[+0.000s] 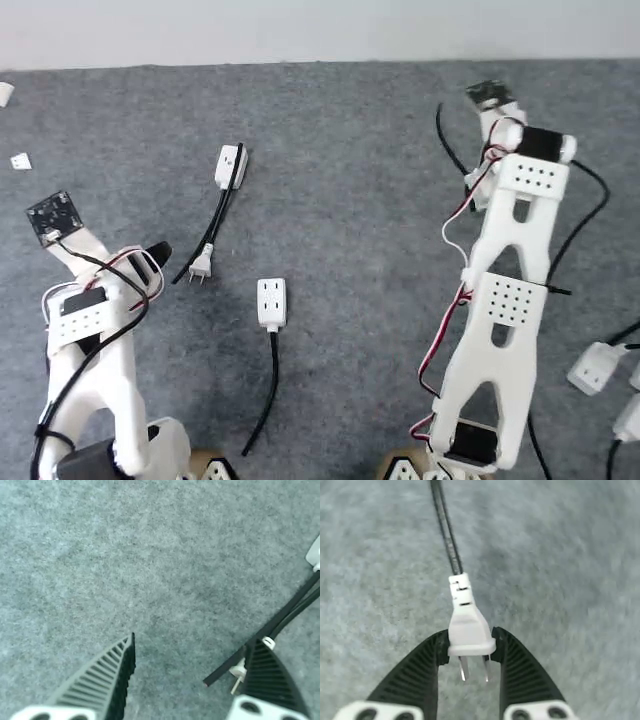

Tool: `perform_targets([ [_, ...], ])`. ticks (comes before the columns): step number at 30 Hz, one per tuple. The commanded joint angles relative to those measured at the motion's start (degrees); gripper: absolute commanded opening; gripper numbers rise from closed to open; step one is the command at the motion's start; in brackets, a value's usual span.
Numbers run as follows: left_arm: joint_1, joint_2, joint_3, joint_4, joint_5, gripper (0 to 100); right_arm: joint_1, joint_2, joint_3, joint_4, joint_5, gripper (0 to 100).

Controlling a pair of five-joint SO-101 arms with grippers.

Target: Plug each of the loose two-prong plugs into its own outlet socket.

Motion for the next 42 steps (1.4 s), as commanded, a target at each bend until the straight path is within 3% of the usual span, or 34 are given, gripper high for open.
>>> perform_targets([
  [1, 0.4, -1.2, -0.3, -1.4, -0.4, 33, 2.1, -10.8, 8.2, 2.9, -7.7, 0.9],
  [9, 0.4, -1.2, -0.3, -1.4, -0.4, 33, 4.6, -30.9, 37.3, 2.3, -12.0, 0.9],
  [19, 0.4, -1.2, -0.3, -1.4, -0.4, 33, 8.7, -34.3, 57.7, -2.9, -11.9, 0.9],
  [33, 0.4, -1.2, -0.3, -1.4, -0.4, 33, 12.2, -58.6, 107.3, -36.5, -9.8, 0.9],
  [37, 0.4, -1.2, -0.3, -1.4, -0.4, 33, 12.4, -64.8, 116.9, -40.6, -4.9, 1.1],
  [42, 0.4, -1.2, -0.3, -1.4, -0.4, 33, 12.5, -67.0, 118.7, -40.6, 0.7, 2.6],
])
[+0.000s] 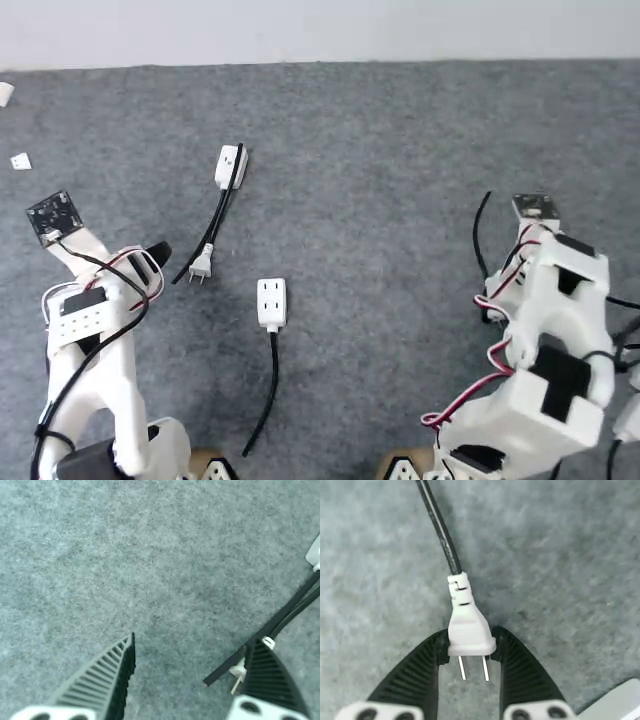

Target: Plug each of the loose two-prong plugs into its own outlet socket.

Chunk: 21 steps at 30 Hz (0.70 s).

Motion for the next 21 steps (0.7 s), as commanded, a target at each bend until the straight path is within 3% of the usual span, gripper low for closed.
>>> perform_targets([
  [1, 0.4, -1.2, -0.3, -1.4, -0.3, 33, 0.8, -2.7, 0.4, 0.0, 4.5, 4.6],
  [8, 0.4, -1.2, -0.3, -1.4, -0.3, 33, 0.5, -3.2, -0.4, -0.5, 11.8, 16.5],
  [17, 0.4, -1.2, -0.3, -1.4, -0.3, 33, -1.5, -3.3, -8.2, 4.6, 21.6, 17.7],
  [21, 0.4, -1.2, -0.3, -1.4, -0.3, 33, -3.6, -3.3, -9.8, 4.9, 21.9, 17.6],
])
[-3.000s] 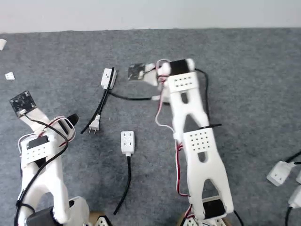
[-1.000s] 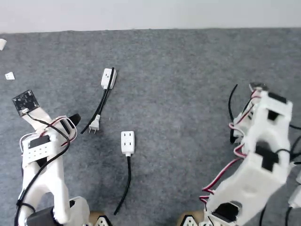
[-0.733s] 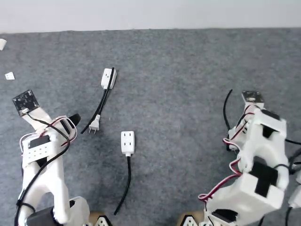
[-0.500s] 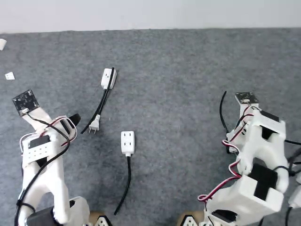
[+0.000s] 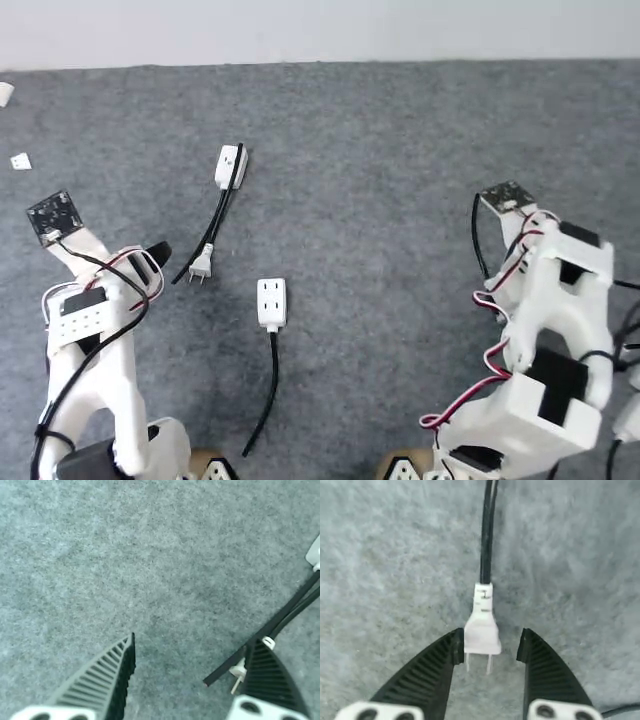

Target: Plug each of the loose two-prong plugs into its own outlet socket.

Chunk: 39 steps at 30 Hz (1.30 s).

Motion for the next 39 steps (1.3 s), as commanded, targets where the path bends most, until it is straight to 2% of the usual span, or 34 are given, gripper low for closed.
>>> perform_targets([
  [1, 0.4, -1.2, -0.3, -1.4, -0.3, 33, -2.5, -2.3, -4.0, 0.8, 0.9, 17.4],
  [5, 0.4, -1.2, -0.3, -1.4, -0.3, 33, -4.4, -1.8, -3.6, 0.0, 0.4, 17.3],
  [11, 0.4, -1.2, -0.3, -1.4, -0.3, 33, -3.2, -1.7, 0.4, -10.3, -11.6, 17.2],
  [19, 0.4, -1.2, -0.3, -1.5, -0.3, 33, -3.1, -1.7, 3.4, -10.9, -7.2, 17.0],
  [22, 0.4, -1.2, -0.3, -1.5, -0.3, 33, -3.4, -1.6, 4.8, -12.8, -5.9, 12.8],
  [25, 0.4, -1.2, -0.3, -1.5, -0.3, 33, -3.4, -0.2, 5.6, -15.7, -5.5, 9.3],
  [39, 0.5, -1.2, -0.3, -1.5, -0.3, 33, -2.3, 1.7, 5.7, -15.7, -5.4, 9.3],
])
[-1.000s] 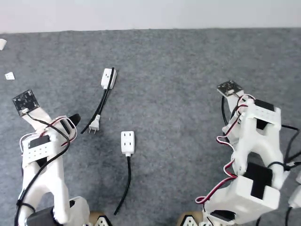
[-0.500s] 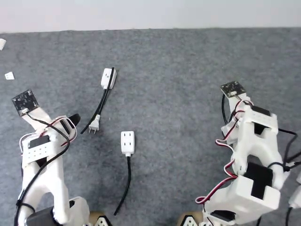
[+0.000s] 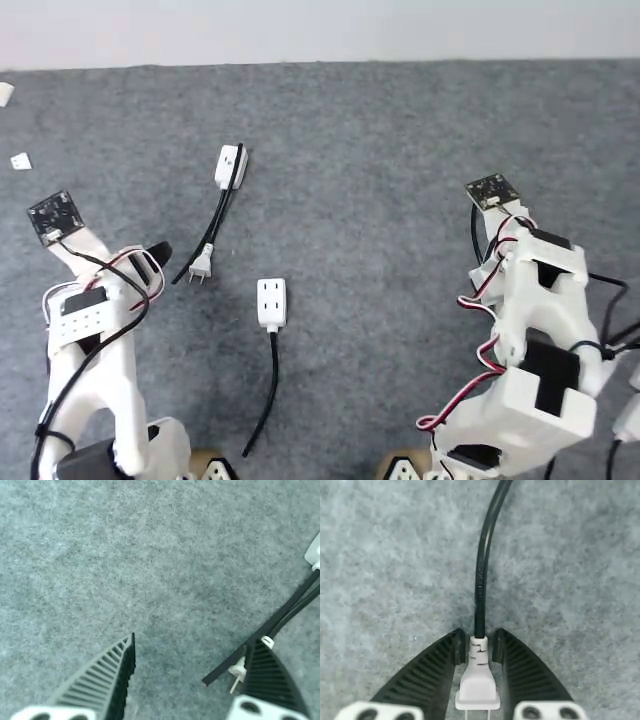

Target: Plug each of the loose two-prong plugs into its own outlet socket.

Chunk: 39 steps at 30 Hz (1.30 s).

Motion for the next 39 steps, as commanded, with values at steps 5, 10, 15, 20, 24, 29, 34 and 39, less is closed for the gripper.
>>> perform_targets([
  [5, 0.4, -1.2, -0.3, -1.5, -0.3, 33, 1.5, -0.3, -0.1, 1.2, 0.6, 9.3],
  [10, 0.4, -1.2, -0.3, -1.5, -0.3, 33, 1.5, -0.4, -0.1, 2.5, 0.7, 9.3],
  [15, 0.4, -1.2, -0.3, -1.5, -0.3, 33, 1.5, -0.6, 0.0, 2.9, 0.7, 9.3],
  [20, 0.4, -1.2, -0.3, -1.5, -0.3, 33, 1.5, 0.0, 0.0, 2.7, 3.3, 4.0],
  [24, 0.4, -1.2, -0.3, -1.5, -0.3, 33, 1.6, 0.0, 0.0, 2.5, 3.4, 1.3],
  [29, 0.4, -1.2, -0.3, -1.5, -0.3, 33, 2.6, -0.3, -0.3, 2.4, 3.4, 0.9],
  [34, 0.4, -1.2, -0.3, -1.5, -0.3, 33, 2.7, -1.4, -0.4, 2.9, 3.4, 0.9],
  [39, 1.5, 0.1, -0.5, -2.3, -0.4, 33, 0.7, -11.3, -0.4, 10.7, 2.8, 0.9],
])
